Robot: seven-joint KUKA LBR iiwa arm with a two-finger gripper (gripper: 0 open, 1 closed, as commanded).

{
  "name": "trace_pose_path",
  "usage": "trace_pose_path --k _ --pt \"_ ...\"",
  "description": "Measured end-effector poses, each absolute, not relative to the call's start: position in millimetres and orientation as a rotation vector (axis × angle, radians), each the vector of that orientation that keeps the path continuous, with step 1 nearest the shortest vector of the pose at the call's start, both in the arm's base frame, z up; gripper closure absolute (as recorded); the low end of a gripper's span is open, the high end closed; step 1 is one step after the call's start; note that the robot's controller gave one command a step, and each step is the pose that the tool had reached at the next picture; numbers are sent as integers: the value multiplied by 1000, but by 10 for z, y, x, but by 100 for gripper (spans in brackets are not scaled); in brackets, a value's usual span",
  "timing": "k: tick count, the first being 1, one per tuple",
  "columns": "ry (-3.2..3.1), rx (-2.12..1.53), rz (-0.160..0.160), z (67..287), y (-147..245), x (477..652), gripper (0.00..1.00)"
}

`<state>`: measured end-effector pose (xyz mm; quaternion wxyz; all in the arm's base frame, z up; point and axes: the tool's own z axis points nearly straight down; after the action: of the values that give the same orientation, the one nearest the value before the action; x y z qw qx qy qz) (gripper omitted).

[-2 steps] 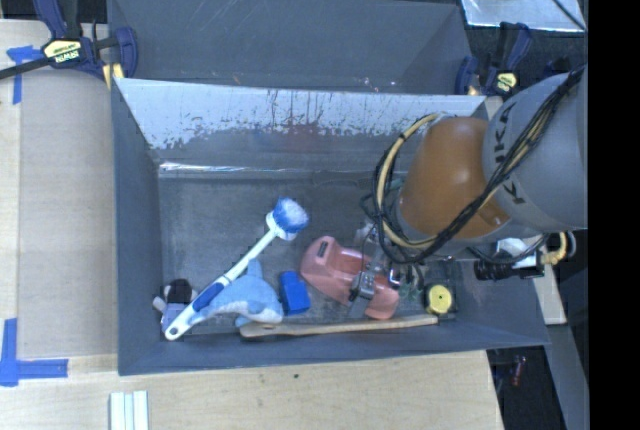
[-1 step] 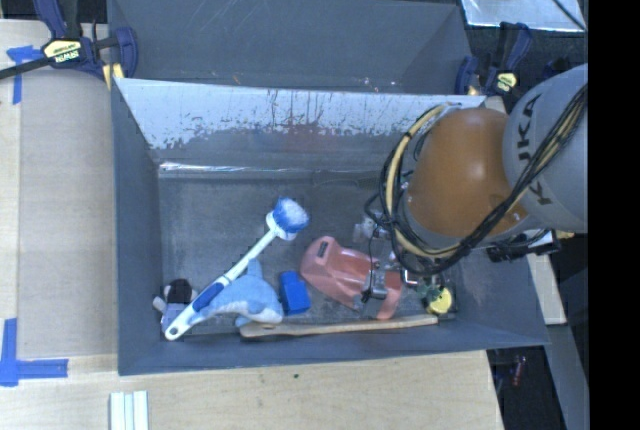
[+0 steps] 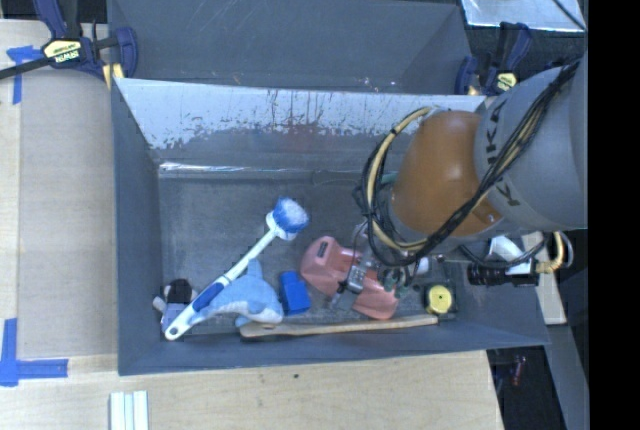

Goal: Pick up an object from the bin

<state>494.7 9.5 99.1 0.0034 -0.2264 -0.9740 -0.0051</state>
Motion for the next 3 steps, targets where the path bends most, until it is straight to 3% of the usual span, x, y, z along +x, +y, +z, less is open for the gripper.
trace_pose_path --k 1,2,3 --pt "-3098 -540 -5 696 -31 4856 0" --pt "-2984 -947 -13 709 -5 4835 100" --pt "-2984 -947 -13 709 -5 4835 100"
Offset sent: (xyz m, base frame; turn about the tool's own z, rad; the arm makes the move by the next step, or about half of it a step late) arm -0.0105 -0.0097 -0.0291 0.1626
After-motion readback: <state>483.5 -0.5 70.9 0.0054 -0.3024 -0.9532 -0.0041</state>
